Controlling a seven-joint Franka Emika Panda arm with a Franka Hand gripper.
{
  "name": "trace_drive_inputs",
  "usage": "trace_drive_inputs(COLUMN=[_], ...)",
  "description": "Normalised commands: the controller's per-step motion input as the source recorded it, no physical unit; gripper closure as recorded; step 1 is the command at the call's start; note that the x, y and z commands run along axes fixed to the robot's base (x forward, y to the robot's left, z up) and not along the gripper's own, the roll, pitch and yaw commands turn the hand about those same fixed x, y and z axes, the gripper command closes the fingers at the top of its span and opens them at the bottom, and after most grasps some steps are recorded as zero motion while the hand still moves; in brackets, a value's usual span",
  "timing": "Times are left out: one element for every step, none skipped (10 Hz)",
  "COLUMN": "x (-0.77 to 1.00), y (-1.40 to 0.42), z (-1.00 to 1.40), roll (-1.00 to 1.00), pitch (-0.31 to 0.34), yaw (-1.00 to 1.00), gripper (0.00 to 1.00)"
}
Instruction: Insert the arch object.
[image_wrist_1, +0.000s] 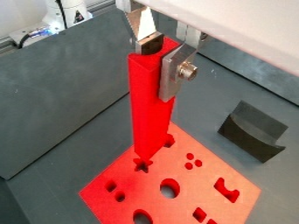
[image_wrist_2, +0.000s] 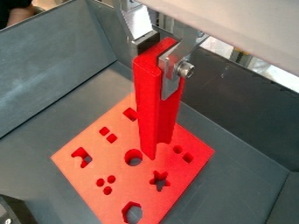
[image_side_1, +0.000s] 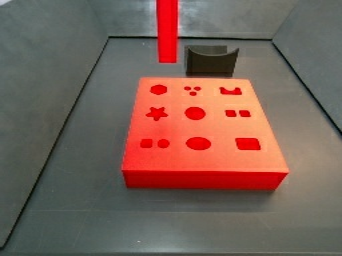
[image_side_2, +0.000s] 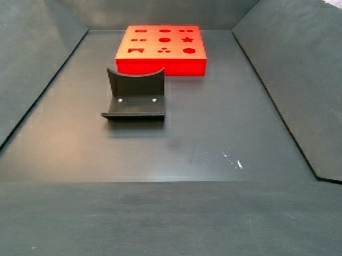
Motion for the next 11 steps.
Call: trace_drive_inputs(x=[0.12,0.30,0.41,0.39,0.31,0.32,0.27,0.26,0.25,0.24,0.25], y=[0.00,0.00,0.00,0.11,0.21,0.15,0.12,0.12,0.14,0.15,0.16], z=[-0.19,-0.24,-0.17,-0.09,0.00,0.00,-0.07,-0.09,-0.16,-0.17,-0.19], roll=[-0.04,0.00,0.01,0.00,0.00,-0.06,-0.04,-0.03,0.00,0.00,0.00], pitch=[-0.004,-0.016,0.000,0.000,0.000,0.000,0.000,0.000,0.000,0.000,0.000], yaw=[-0.07,-0.38,-0.59,-0.73,-0.80,-0.83,-0.89,-0.89,-0.90,-0.90,-0.89], gripper=[1.00,1.00,1.00,1.00,1.00,1.00,1.00,1.00,1.00,1.00,1.00])
